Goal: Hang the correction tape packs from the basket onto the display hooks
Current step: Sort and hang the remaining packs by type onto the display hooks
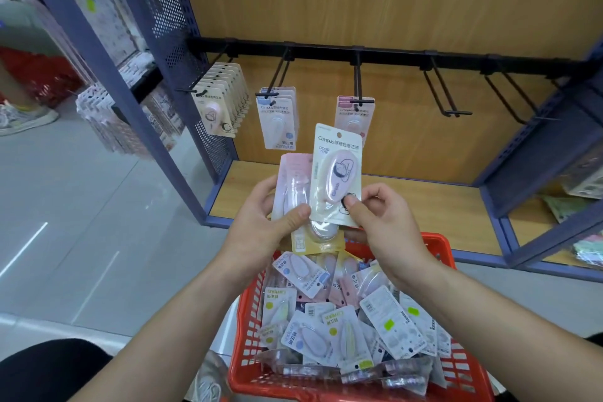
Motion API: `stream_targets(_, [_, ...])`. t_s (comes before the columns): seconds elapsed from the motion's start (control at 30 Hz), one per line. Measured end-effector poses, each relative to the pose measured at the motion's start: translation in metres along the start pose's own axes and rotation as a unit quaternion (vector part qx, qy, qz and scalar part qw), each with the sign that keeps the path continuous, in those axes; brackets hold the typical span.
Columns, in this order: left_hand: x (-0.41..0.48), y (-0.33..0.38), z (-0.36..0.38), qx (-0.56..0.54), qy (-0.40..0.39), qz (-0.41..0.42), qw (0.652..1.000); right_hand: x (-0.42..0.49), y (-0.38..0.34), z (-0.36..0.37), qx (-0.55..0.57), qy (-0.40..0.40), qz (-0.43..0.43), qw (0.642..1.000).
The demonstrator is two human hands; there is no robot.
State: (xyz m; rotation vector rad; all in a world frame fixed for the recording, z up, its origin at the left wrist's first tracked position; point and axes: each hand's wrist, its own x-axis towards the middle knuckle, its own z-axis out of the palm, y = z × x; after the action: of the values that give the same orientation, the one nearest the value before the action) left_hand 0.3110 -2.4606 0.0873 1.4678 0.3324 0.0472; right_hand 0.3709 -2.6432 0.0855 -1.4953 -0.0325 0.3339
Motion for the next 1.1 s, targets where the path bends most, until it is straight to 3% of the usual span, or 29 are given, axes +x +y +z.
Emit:
stream_targets(0.13, [0.002, -0.001, -0.005, 0.006, 0.031, -0.005, 0.999, 0.007, -0.003, -0.002, 0.039, 0.0, 0.009, 0.999])
stream_targets(0.37, [0.001, -0.007, -0.001, -0.012, 0.077, -0.038, 0.996, 0.002, 0.003, 0.017, -0.038, -0.02, -0.033, 0.999])
stream_targets(0.67, [-0.003, -0.009, -0.019, 0.057, 0.086, 0.027, 0.994, 0.006, 0.0, 0.048, -0.053, -0.022, -0.042, 0.997])
stream_targets(0.8, [-0.003, 0.002, -0.053, 0.075, 0.13, 0.031, 0.988, 0.029, -0.004, 0.064, -0.06, -0.07, 0.003, 0.996])
stream_targets(0.9, [0.003, 0.021, -0.094, 0.088, 0.189, 0.015, 0.978, 0.057, -0.004, 0.084, -0.069, -0.067, 0.017, 0.995])
stream_targets(1.1, [0.016, 0.033, -0.149, 0.111, 0.215, 0.003, 0.97, 0.123, -0.001, 0.149, -0.111, -0.043, 0.012, 0.993])
